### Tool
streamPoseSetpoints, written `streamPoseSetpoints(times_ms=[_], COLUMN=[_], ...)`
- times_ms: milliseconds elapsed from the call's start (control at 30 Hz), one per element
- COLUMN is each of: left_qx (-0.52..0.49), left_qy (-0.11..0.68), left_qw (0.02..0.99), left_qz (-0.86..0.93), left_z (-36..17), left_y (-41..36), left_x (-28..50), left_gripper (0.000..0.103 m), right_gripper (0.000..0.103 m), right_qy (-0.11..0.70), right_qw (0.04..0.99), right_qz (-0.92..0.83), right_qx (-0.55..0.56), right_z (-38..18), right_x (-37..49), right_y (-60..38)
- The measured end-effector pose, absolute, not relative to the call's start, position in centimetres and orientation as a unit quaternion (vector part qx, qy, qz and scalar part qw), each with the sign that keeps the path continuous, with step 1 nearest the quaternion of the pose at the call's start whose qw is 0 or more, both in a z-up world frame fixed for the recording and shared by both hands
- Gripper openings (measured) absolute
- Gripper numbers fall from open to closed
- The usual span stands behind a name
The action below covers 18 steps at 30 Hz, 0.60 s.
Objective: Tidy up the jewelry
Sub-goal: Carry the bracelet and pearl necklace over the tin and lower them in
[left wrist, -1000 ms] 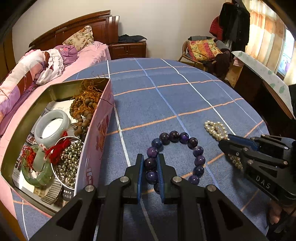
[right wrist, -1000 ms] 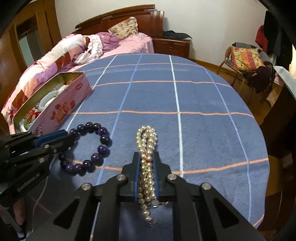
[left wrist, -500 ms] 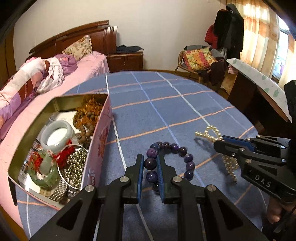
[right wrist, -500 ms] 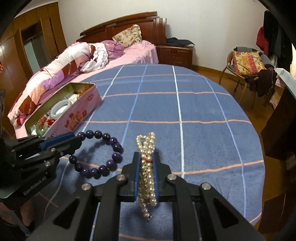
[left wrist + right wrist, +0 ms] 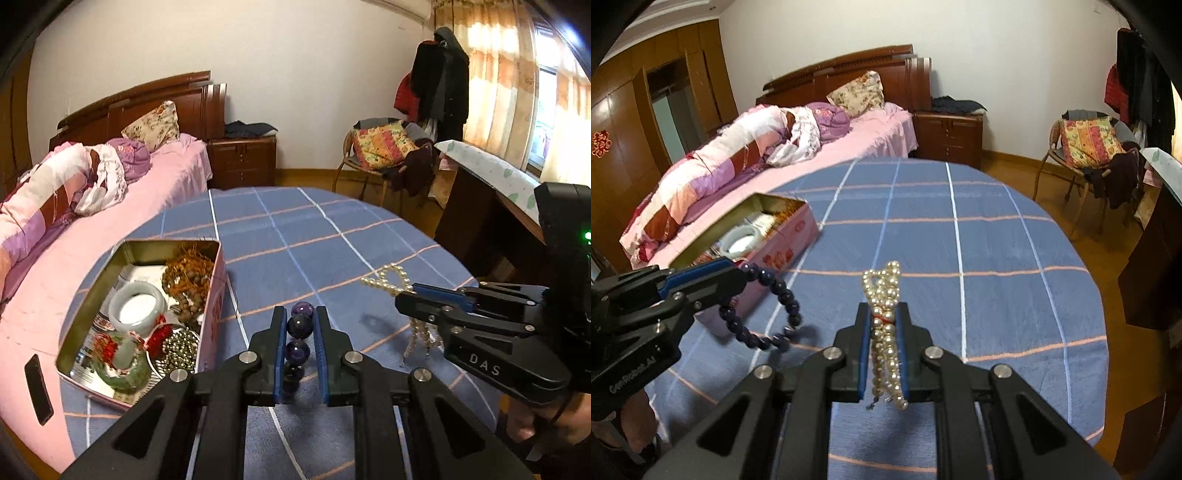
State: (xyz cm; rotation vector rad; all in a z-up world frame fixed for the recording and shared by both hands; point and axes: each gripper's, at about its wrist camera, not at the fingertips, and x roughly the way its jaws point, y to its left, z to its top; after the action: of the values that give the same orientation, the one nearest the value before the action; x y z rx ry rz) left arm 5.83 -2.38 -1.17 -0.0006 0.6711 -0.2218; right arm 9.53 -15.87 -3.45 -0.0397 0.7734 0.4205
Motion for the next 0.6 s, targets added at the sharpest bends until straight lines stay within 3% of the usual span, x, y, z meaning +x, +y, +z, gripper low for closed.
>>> streamPoseSetpoints(times_ms=[600], left_qx=[-0.002], left_qy=[0.261], left_qw=[0.963], left_qz=[-0.069], left_z=[5.6], left_y=[2.8], left_x=[4.3], left_gripper=[0.014], right_gripper=[0.016], right_qy=[0.329], right_qw=[0.909], right_qz=[0.254], right_qx=[-0.008], right_z=[0.3], right_x=[9.7], right_y=[-12.6])
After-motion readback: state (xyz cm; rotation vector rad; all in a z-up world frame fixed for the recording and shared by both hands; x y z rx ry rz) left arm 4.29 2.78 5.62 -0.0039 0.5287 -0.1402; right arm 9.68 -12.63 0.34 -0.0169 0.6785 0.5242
